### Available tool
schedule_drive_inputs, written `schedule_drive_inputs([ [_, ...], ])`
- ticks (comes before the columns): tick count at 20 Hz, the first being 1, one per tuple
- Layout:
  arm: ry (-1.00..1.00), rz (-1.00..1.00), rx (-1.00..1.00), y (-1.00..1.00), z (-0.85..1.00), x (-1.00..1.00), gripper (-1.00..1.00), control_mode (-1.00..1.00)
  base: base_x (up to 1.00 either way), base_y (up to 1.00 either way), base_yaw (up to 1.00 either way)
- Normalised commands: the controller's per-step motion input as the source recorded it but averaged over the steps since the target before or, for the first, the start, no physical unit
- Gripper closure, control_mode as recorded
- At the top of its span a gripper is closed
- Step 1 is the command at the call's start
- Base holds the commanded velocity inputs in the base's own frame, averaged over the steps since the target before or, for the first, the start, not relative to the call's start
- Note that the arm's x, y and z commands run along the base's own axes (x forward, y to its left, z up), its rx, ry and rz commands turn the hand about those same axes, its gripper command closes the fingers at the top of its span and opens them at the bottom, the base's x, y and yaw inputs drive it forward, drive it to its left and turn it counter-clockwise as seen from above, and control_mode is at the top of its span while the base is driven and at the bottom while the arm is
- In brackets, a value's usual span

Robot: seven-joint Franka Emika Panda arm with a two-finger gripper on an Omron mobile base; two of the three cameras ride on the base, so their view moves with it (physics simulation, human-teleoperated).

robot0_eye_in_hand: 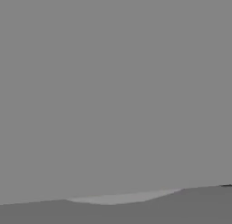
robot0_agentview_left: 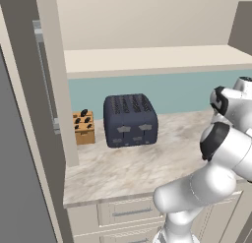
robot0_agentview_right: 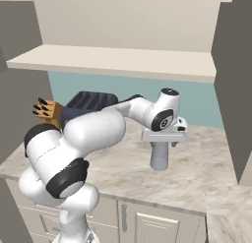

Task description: There is a tray on the dining counter. Grab the cup, mug, and pitcher and place them on the tray. The pitcher may be placed next to the tray if it cannot fit the tray.

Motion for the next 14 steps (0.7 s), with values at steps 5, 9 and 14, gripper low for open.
schedule_drive_inputs([
  [5, 0.00, 0.02, 0.00, 0.00, -0.15, 0.00, -1.00, -1.00, 0.00, 0.00, 0.00],
  [9, 0.00, 0.04, 0.00, 0.00, -0.22, 0.00, 1.00, -1.00, 0.00, 0.00, 0.00],
  [14, 0.00, 0.03, 0.00, 0.00, -0.07, 0.00, 1.00, -1.00, 0.00, 0.00, 0.00],
])
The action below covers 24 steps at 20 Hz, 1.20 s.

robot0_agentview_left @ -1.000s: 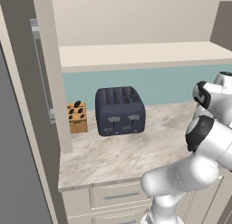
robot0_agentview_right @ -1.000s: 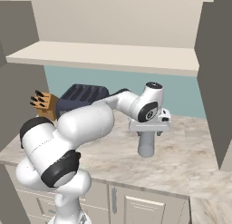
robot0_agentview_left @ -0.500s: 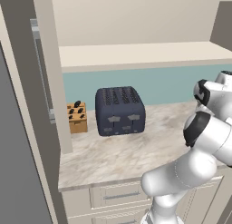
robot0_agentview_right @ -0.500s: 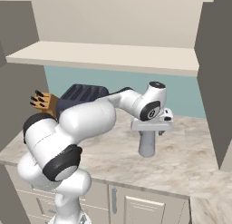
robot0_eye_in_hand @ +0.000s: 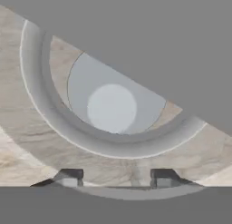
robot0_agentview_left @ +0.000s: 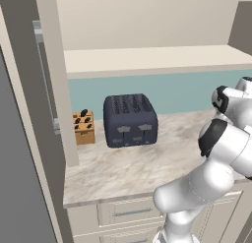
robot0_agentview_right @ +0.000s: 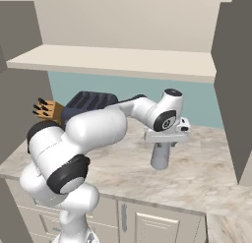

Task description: There is a tray on the dining counter. Grab the cup, mug, and pitcher and place them on the tray. The pitcher may be placed next to the tray if it cannot fit the tray.

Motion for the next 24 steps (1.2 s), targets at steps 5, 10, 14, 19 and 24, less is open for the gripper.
schedule_drive_inputs([
  [5, 0.00, 0.05, 0.00, 0.02, -0.03, -0.12, 1.00, -1.00, 0.00, 0.00, 0.00],
  [10, -0.02, 0.06, 0.00, 0.10, -0.01, -0.32, 1.00, -1.00, 0.00, 0.00, 0.00],
  [14, -0.08, 0.04, 0.00, 0.18, 0.00, -0.49, 1.00, -1.00, 0.00, 0.00, 0.00],
  [19, -0.03, 0.02, 0.00, 0.30, 0.00, -0.26, 1.00, -1.00, 0.00, 0.00, 0.00],
  [24, 0.00, 0.00, 0.00, 0.41, 0.01, -0.01, 1.00, -1.00, 0.00, 0.00, 0.00],
])
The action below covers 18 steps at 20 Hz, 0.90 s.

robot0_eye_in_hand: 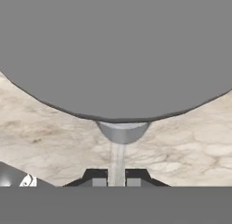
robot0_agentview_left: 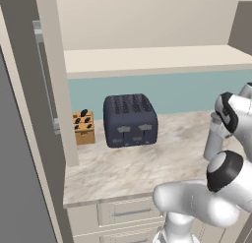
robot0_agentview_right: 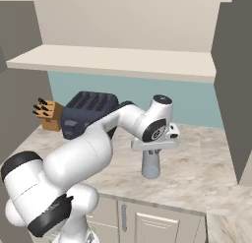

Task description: There is a tray on the dining counter. Grab the cup, mug, and pitcher and place them on the tray. The pitcher may be placed next to the tray if it cannot fit the tray.

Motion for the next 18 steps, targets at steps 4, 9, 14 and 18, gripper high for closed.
schedule_drive_inputs([
  [4, 0.00, 0.00, 0.00, 0.39, 0.10, -0.06, 1.00, -1.00, 0.00, 0.00, 0.00],
  [9, 0.00, 0.00, 0.00, 0.30, 0.15, -0.05, 1.00, -1.00, 0.00, 0.00, 0.00],
  [14, 0.00, 0.00, 0.00, 0.13, 0.20, -0.01, 1.00, -1.00, 0.00, 0.00, 0.00],
  [18, 0.00, 0.00, 0.00, 0.12, 0.12, 0.00, 1.00, -1.00, 0.00, 0.00, 0.00],
])
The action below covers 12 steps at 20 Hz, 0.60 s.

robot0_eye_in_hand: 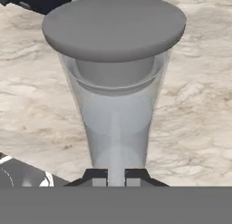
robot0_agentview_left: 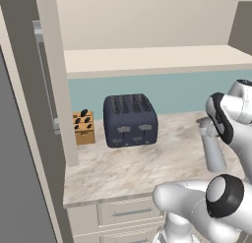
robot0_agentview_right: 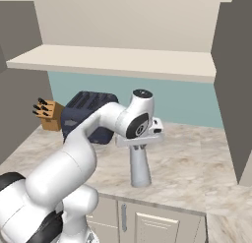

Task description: There is a tray on the dining counter. Grab the cup, mug, and pitcher and place them on the tray. The pitcher may be placed next to the tray if it cannot fit the tray.

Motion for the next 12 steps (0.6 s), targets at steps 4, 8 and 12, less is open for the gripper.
schedule_drive_inputs([
  [4, 0.00, 0.00, 0.00, 0.13, 0.15, 0.00, 1.00, -1.00, 0.00, 0.00, 0.00],
  [8, 0.00, 0.00, 0.00, 0.00, 0.17, 0.00, 1.00, -1.00, 0.00, 0.00, 0.00],
  [12, 0.00, 0.00, 0.00, 0.00, 0.24, 0.00, 1.00, -1.00, 0.00, 0.00, 0.00],
])
